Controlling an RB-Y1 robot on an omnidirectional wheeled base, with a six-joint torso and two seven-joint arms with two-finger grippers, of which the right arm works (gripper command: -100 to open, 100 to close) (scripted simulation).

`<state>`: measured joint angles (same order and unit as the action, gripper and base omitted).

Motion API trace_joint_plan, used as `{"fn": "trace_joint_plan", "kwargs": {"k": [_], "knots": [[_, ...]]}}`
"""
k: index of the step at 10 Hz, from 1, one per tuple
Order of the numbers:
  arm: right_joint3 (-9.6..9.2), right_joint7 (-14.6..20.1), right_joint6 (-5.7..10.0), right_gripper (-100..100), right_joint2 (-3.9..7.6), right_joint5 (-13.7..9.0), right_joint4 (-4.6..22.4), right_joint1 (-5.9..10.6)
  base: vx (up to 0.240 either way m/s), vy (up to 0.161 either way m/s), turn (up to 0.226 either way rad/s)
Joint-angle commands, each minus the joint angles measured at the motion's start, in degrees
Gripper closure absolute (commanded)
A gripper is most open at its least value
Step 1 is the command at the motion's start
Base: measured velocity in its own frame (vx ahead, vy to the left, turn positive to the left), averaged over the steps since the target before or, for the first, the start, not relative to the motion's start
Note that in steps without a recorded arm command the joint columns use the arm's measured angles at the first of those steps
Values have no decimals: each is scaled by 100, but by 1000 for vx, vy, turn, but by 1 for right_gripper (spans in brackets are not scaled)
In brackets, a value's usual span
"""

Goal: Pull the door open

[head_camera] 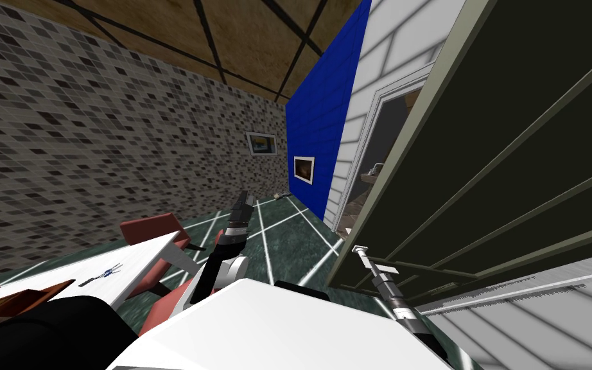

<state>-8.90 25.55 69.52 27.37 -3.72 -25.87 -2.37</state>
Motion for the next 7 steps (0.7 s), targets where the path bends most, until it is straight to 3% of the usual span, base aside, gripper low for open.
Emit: {"fn": "trace_joint_plan", "kwargs": {"k": [1,7], "knots": [[5,-3,-11,100,20,-23,-3,-3,-16,-3,16],[-20,-11,-28,100,21,-47,-1,16,-24,-6,2]]}}
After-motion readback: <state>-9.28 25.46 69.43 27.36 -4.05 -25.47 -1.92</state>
